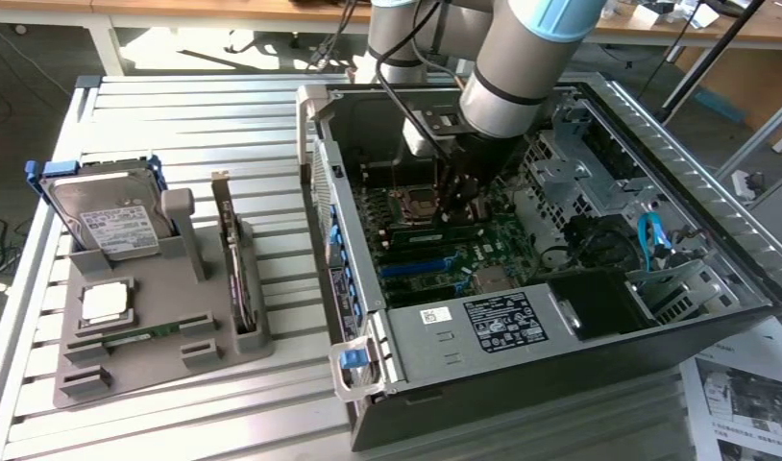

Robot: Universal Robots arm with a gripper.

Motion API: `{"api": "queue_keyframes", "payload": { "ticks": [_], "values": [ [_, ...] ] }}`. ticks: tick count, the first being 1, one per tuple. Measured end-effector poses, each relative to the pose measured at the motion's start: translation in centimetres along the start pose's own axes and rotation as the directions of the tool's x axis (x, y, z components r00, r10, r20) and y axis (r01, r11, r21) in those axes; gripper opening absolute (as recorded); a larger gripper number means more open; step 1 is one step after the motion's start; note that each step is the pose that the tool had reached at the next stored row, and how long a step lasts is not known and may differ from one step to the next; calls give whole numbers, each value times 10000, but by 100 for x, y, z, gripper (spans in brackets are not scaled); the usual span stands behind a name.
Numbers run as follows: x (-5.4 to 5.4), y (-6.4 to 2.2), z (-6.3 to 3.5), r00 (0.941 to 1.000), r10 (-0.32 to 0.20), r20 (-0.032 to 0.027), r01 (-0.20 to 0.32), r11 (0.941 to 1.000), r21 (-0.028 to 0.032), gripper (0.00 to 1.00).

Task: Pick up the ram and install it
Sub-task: 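Press down the ram until it locks into place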

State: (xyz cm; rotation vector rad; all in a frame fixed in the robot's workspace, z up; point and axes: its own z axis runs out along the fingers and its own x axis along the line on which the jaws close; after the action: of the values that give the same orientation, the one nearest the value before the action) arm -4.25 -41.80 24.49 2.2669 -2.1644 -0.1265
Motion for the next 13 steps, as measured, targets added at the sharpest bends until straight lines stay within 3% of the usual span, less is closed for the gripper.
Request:
{"api": "queue_keyframes", "payload": {
  "ticks": [13],
  "values": [
    [8, -7, 120, 10000, 1, -22, -1, 10000, -4, 11]
  ]
}}
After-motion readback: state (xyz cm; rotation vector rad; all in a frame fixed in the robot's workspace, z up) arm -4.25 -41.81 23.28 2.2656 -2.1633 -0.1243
